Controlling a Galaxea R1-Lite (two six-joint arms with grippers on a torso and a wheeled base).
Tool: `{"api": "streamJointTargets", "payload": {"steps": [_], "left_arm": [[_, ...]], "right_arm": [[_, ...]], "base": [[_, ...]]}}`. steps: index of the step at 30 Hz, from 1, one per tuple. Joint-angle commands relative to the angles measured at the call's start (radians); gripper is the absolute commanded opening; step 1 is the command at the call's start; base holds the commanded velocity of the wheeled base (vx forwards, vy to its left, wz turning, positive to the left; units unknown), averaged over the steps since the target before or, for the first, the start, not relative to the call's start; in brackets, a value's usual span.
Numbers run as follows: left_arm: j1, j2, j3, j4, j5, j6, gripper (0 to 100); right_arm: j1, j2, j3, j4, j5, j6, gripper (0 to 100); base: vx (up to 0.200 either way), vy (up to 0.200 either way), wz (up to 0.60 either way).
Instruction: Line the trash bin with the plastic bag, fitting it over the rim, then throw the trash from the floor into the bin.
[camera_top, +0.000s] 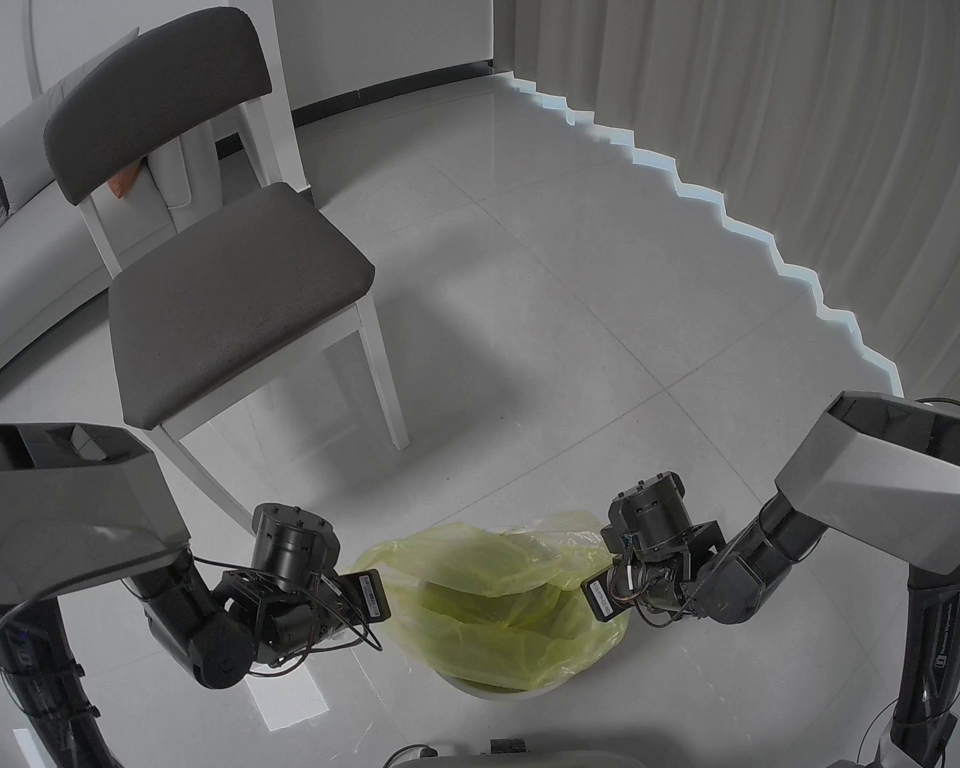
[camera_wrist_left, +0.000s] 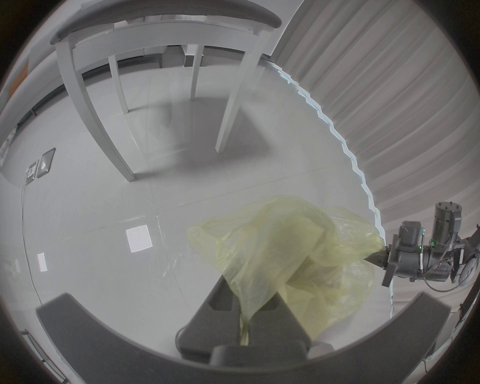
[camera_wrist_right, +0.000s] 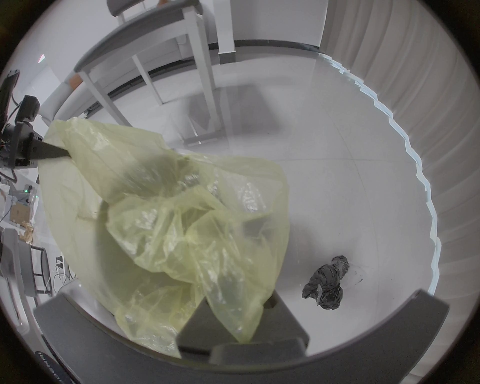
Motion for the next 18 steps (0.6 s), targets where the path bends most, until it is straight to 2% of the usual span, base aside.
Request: {"api": "streamJointTargets", "payload": {"steps": [1,5,6,18], "left_arm": [[0.038,0.038,-0.027,0.001,0.0,0.016,0],[0.025,-0.027,0.059,-0.022,0.008,0.016,0],[0.023,-0.097,0.088,-0.018,0.005,0.012,0],[-0.031,-0.288,0.194,0.026,0.0,0.012,0]], "right_arm": [[-0.026,0.028,-0.043,0.022,0.0,0.001,0],[-0.025,-0.052,0.039,0.025,0.0,0.003,0],[-0.02,-0.113,0.072,0.028,0.0,0.003,0],[0.029,-0.371,0.218,0.108,-0.004,0.0,0]], "base": [[0.0,0.0,0.0],[0.0,0.0,0.0],[0.0,0.0,0.0],[0.0,0.0,0.0]]}}
